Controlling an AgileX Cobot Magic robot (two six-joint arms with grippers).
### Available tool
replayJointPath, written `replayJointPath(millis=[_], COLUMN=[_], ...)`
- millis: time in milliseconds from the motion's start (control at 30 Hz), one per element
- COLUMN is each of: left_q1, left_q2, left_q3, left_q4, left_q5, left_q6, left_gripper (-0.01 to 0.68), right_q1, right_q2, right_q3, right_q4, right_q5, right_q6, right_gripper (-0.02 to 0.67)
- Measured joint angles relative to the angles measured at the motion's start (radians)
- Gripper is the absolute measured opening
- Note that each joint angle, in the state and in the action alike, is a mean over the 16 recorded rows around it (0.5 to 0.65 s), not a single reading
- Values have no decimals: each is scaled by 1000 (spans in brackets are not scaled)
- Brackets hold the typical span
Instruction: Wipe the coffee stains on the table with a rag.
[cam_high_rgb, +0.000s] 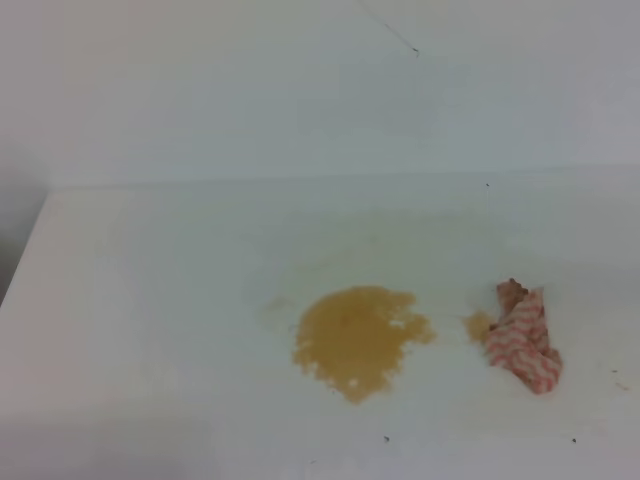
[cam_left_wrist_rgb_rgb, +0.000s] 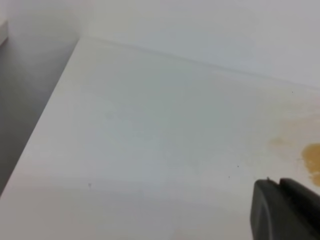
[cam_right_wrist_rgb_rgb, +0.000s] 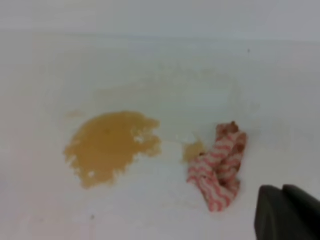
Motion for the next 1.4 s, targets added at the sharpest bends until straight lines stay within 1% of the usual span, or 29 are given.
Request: replayJointPath(millis=[67,133,300,467,567,633,700,833,1200,1300,1400], left_q1=[0,0,0,0,0,0,0,0,0,0,0], left_q2=[0,0,0,0,0,0,0,0,0,0,0], left_q3=[0,0,0,0,0,0,0,0,0,0,0], left_q4=[0,0,0,0,0,0,0,0,0,0,0], left_q5=[0,0,0,0,0,0,0,0,0,0,0], left_q6=[0,0,0,0,0,0,0,0,0,0,0], left_gripper=[-3,-3,-3,-3,-3,-3,-3,-3,-3,-3,-3], right_q1=[7,12,21,27,34,41,51,75,122,124,124], right_q2=[73,148,336,503,592,649,702,800,1031,1080,1118], right_q3=[-34,-68,-142,-190,-213,-229,-244,-276,-347,-358,-365], right_q4=[2,9,39,84,106,114,115,101,14,-8,-25], right_q5=[31,55,98,91,73,59,38,-9,-102,-107,-116], right_q6=[-12,-25,-62,-91,-101,-105,-108,-105,-53,-45,-52], right_gripper=[21,58,198,331,400,424,430,420,395,361,290])
